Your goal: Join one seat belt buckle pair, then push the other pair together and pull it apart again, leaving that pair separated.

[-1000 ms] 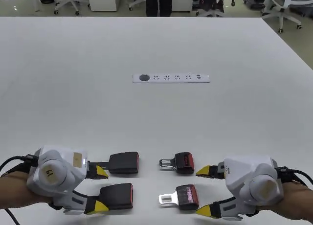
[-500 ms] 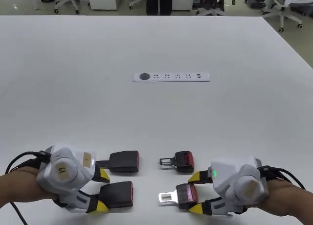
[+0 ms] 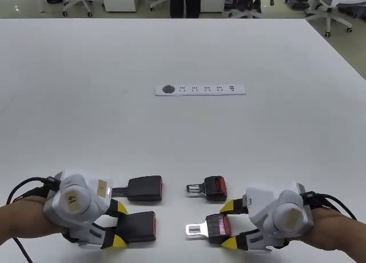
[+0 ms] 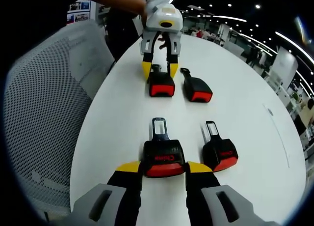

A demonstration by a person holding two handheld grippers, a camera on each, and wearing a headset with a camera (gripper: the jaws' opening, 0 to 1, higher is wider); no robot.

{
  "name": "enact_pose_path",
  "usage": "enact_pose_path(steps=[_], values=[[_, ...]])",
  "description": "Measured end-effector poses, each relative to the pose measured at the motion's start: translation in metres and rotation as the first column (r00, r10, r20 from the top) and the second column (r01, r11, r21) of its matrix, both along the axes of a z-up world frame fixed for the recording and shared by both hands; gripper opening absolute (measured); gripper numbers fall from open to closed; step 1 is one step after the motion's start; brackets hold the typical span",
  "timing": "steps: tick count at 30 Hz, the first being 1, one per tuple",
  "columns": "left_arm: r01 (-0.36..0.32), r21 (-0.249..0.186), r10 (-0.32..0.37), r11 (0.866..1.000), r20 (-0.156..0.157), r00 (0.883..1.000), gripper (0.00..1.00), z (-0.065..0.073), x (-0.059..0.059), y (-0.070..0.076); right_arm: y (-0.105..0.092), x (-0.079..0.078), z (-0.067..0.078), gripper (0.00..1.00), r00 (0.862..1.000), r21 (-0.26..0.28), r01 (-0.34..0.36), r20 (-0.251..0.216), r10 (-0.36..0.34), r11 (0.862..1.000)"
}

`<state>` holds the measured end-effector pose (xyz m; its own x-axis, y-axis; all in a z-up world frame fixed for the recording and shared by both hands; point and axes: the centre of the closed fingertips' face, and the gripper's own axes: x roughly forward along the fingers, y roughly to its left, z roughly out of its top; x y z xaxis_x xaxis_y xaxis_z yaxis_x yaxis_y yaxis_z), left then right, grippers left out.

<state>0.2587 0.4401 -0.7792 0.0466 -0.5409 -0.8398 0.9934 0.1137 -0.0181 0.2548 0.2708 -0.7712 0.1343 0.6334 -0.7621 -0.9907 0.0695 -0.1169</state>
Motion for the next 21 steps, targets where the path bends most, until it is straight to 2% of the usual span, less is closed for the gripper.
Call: enact_pose_path(steps=[21], values=[[0.021, 0.010, -0.021, 1.000, -0.008, 1.000, 0.32, 0.0000, 0.0001, 0.0003, 0.0095, 0.0010, 0.0000, 0.31, 1.000, 0.003, 0.007, -0.001, -0.007, 1.000]])
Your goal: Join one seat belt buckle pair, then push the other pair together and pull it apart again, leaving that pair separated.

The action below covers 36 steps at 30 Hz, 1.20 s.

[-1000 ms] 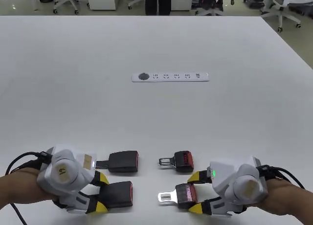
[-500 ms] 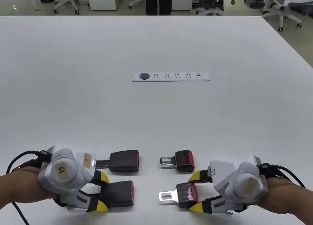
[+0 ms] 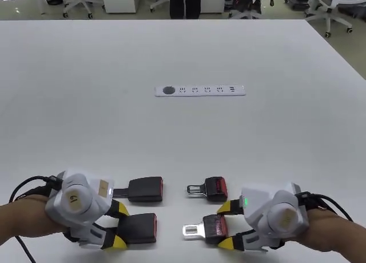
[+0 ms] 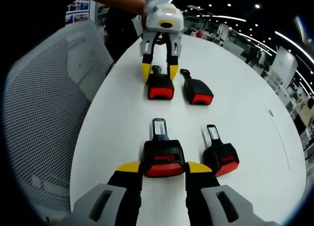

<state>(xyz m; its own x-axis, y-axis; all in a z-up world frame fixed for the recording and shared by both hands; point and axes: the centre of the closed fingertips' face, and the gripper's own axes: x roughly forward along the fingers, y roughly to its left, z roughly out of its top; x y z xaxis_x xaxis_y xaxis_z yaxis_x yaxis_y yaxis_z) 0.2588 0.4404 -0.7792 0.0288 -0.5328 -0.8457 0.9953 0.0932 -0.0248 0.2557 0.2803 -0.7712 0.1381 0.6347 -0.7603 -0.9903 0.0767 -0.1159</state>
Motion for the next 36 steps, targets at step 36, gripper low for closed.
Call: enact_pose_path(steps=[36], values=[[0.008, 0.055, -0.007, 0.998, -0.012, 1.000, 0.32, 0.001, -0.002, 0.001, 0.053, 0.002, -0.005, 0.30, 1.000, 0.014, 0.003, -0.011, -0.003, 1.000]])
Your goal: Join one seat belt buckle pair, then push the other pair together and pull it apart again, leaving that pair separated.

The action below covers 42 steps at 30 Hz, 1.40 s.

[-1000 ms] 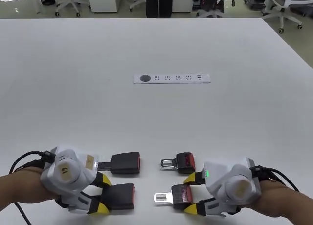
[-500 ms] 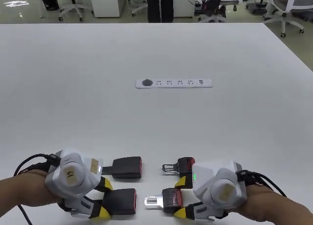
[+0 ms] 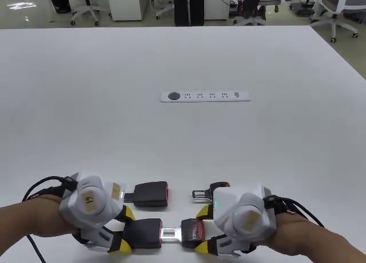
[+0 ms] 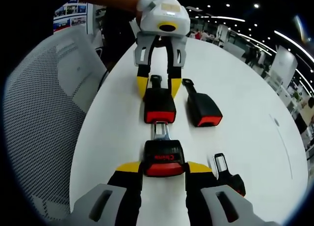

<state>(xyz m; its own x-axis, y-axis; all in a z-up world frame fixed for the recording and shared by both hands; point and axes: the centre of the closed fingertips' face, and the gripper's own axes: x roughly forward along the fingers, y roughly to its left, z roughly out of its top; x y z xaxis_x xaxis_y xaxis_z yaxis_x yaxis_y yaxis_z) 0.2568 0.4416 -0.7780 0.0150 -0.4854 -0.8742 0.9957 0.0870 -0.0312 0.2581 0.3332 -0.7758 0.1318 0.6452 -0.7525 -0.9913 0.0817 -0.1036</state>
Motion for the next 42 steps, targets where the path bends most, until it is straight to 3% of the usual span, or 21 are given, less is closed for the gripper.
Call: enact_pose_path(steps=[42], values=[[0.000, 0.000, 0.000, 1.000, 0.000, 1.000, 0.31, -0.001, 0.002, 0.001, 0.014, 0.001, 0.003, 0.29, 1.000, 0.034, 0.004, -0.018, -0.004, 0.999]])
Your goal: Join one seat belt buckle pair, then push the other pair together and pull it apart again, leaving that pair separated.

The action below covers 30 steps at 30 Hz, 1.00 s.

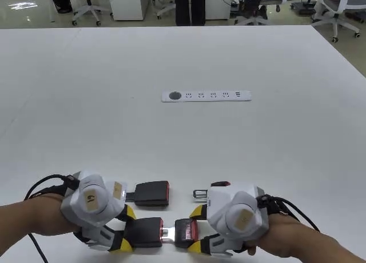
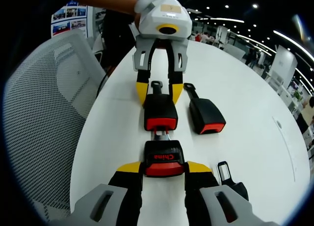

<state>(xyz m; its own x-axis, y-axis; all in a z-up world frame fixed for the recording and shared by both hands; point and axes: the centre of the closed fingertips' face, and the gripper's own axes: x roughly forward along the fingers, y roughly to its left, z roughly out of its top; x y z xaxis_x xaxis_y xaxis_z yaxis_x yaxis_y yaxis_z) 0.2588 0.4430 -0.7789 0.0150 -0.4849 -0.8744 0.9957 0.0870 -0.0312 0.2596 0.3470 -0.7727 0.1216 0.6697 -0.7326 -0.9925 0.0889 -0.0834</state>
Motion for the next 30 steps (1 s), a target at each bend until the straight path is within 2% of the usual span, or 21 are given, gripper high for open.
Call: enact_pose_path(steps=[20, 23, 30], values=[[0.001, -0.016, -0.001, 1.000, 0.001, 1.000, 0.30, 0.000, -0.001, 0.000, 0.007, 0.000, 0.000, 0.27, 1.000, -0.014, 0.008, -0.024, -0.008, 1.000], [0.004, -0.014, -0.004, 1.000, 0.003, 1.000, 0.30, 0.000, -0.001, -0.001, 0.013, 0.001, 0.001, 0.27, 0.999, 0.013, 0.034, -0.041, -0.034, 0.999], [0.000, -0.010, 0.000, 1.000, 0.002, 1.000, 0.30, 0.000, 0.000, -0.001, 0.019, 0.000, -0.001, 0.27, 0.999, 0.005, 0.028, -0.035, -0.027, 1.000]])
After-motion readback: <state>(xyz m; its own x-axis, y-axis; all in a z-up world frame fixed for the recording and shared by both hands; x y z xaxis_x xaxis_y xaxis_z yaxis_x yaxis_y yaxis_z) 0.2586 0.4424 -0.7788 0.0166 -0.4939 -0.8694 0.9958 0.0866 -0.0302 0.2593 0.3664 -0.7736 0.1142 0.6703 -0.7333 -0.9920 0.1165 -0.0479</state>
